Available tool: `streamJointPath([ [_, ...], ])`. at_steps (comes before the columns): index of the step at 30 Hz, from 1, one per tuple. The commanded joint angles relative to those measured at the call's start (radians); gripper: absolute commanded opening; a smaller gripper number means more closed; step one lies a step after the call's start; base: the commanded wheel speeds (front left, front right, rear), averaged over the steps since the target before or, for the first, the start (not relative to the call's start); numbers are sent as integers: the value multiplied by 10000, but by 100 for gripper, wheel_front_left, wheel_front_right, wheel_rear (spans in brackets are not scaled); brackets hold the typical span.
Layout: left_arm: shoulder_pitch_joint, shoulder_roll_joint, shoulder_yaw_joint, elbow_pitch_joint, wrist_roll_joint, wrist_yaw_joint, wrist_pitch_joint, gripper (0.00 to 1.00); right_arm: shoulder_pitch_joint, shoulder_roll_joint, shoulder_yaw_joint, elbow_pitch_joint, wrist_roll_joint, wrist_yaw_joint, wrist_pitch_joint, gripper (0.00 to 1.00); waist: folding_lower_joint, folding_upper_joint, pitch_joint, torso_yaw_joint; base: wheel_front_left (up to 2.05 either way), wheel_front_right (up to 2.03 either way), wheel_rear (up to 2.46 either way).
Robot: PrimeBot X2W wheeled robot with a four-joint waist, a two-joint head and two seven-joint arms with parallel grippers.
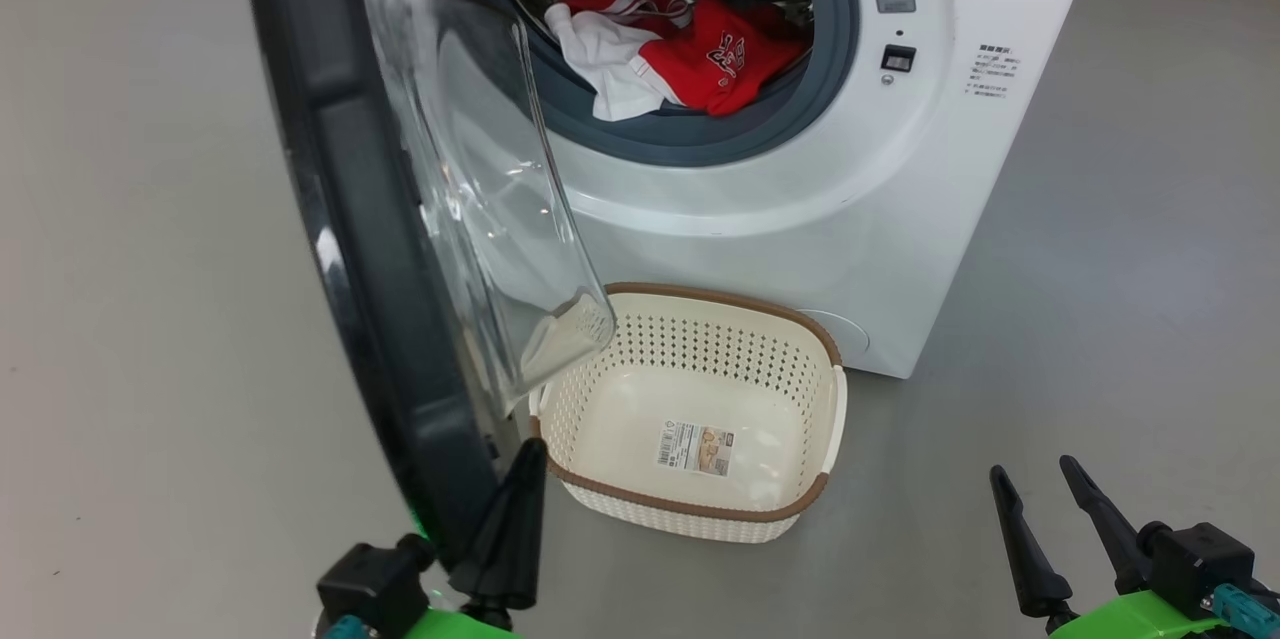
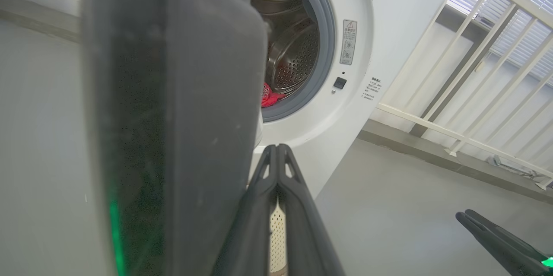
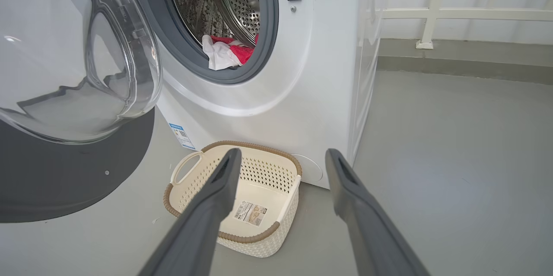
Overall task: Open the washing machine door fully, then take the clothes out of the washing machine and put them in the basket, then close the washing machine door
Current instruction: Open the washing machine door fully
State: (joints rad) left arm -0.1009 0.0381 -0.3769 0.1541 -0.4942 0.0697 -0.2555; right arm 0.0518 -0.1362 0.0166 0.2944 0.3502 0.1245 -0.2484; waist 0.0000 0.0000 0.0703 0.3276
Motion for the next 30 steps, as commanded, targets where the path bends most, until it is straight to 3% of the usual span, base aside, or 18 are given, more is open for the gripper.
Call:
streamJointPath([
  [1,-216,121,705,-222,81,90,-63,0,-326,-138,230,-265,-64,62,-134,100,0,0,7,36,0,0,0],
  [14,509,121,2398,-852,739,312,-63,0,-310,-126,188,-306,-97,62,-134,100,0,0,81,439,0,0,0],
  [30,-9,121,5132,-470,1569,88,-63,0,-500,-213,265,-361,-94,62,-134,100,0,0,507,514,0,0,0],
])
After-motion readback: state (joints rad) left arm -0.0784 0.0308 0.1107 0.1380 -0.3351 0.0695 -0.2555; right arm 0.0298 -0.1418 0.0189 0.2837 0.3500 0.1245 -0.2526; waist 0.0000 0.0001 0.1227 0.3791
